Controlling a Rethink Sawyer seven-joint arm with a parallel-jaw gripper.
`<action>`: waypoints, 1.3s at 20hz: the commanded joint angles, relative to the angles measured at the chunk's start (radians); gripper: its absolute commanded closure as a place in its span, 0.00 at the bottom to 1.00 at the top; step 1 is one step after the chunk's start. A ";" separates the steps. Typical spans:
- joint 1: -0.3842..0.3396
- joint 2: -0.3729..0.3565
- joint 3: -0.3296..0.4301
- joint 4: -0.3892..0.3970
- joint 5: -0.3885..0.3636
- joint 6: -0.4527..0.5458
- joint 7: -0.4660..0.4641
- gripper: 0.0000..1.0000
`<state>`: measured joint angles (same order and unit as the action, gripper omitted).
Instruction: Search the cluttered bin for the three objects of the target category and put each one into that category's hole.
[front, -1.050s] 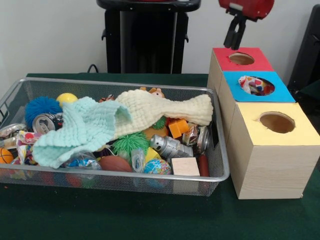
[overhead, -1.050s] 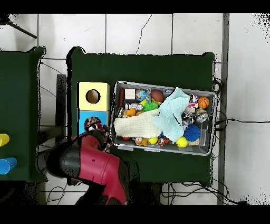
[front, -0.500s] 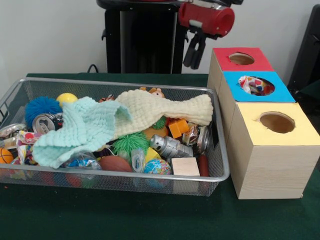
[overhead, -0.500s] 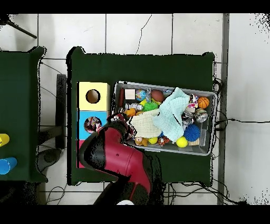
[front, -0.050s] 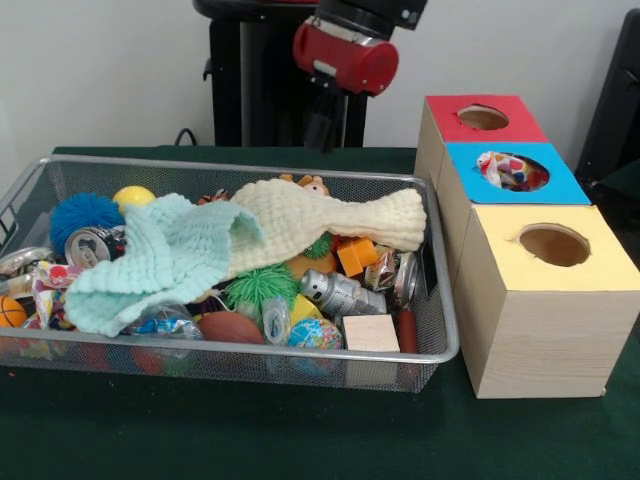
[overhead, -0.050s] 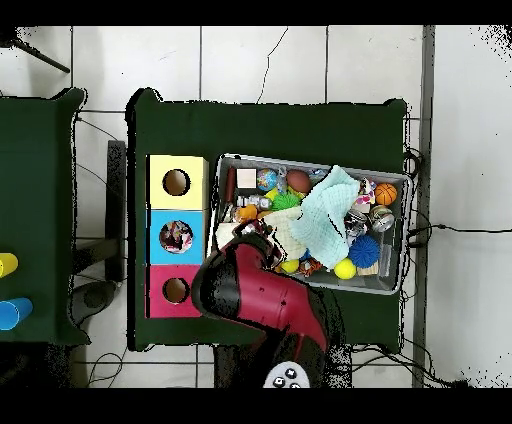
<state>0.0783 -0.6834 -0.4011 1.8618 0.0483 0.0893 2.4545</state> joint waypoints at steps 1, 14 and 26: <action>-0.148 0.031 0.185 0.032 -0.220 -0.161 -0.072 1.00; -0.359 0.001 0.319 0.019 -0.430 -0.086 -0.056 1.00; -0.606 -0.072 0.501 -0.057 -0.584 0.081 -0.229 1.00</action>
<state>-0.4399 -0.7259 -0.0682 1.8630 -0.4451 0.0090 2.4543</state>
